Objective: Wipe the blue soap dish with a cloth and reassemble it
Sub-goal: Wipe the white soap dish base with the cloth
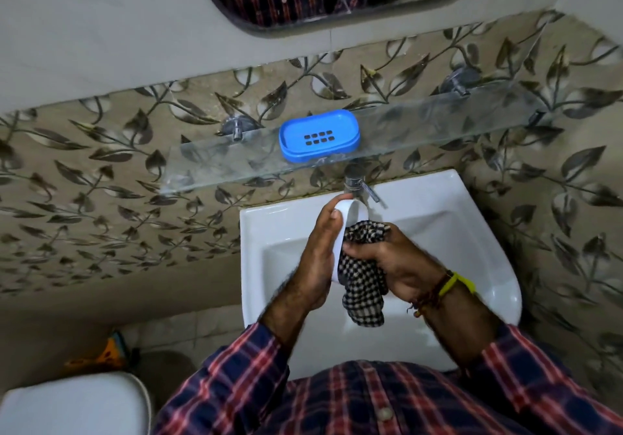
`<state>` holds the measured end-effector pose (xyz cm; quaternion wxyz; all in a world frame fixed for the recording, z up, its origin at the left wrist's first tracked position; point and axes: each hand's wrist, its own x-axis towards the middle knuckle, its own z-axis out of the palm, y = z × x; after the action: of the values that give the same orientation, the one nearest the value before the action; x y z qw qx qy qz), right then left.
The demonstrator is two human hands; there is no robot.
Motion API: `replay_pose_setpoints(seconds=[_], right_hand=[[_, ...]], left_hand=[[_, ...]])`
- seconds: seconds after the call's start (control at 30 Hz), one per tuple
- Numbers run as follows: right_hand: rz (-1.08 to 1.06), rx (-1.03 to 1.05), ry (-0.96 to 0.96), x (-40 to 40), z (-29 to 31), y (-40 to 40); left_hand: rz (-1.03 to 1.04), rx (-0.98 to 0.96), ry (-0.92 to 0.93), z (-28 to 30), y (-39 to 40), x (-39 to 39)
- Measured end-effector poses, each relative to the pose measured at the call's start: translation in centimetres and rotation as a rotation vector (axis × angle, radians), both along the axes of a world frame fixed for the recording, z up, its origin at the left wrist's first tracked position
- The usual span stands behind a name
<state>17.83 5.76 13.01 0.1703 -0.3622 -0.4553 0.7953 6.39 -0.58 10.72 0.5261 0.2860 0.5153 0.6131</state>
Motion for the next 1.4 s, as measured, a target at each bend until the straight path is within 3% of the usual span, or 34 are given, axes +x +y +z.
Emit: replay_pose_setpoints(seconds=[0.1, 0.23, 0.4, 0.47, 0.57, 0.67, 0.7, 0.77, 0.9, 1.1, 1.4], right_hand=[[0.103, 0.054, 0.024, 0.3, -0.8, -0.5], [0.303, 0.36, 0.099, 0.7, -0.9, -0.9], [0.048, 0.768, 0.003, -0.3, -1.1, -2.2], [-0.08, 0.685, -0.028, -0.3, -1.4, -2.5], [-0.271, 0.191, -0.012, 0.2, -1.4, -1.3], [-0.214, -0.188, 0.157, 1.0, -0.6, 0.2], [-0.173, -0.239, 0.207, 1.1, -0.2, 0.3], [-0.146, -0.301, 0.273, 0.7, 0.2, 0.1], [-0.14, -0.214, 0.244, 0.1, 0.3, -0.8], [-0.183, -0.245, 0.247, -0.4, 1.5, -0.6], [-0.081, -0.019, 0.203, -0.6, 1.3, 0.2]], left_hand=[[0.032, -0.016, 0.02, 0.2, -0.2, -0.3], [0.134, -0.1, -0.006, 0.5, 0.1, -1.2], [0.222, -0.265, -0.058, 1.9, 1.1, -1.3], [0.171, -0.243, 0.008, 2.0, 1.0, -1.1], [0.139, -0.07, 0.409, 1.6, -0.5, -0.6], [-0.017, 0.226, 0.904, -1.6, -2.0, -0.2], [-0.022, 0.303, 0.967, -2.3, -2.0, -0.2], [0.062, 0.375, 0.924, -2.9, -1.4, -0.1], [0.219, 0.3, 0.615, -2.0, 0.7, -0.9], [0.16, 0.26, 0.352, -1.6, 0.6, -0.3], [0.199, 0.272, 0.357, -0.5, 1.5, -0.9]])
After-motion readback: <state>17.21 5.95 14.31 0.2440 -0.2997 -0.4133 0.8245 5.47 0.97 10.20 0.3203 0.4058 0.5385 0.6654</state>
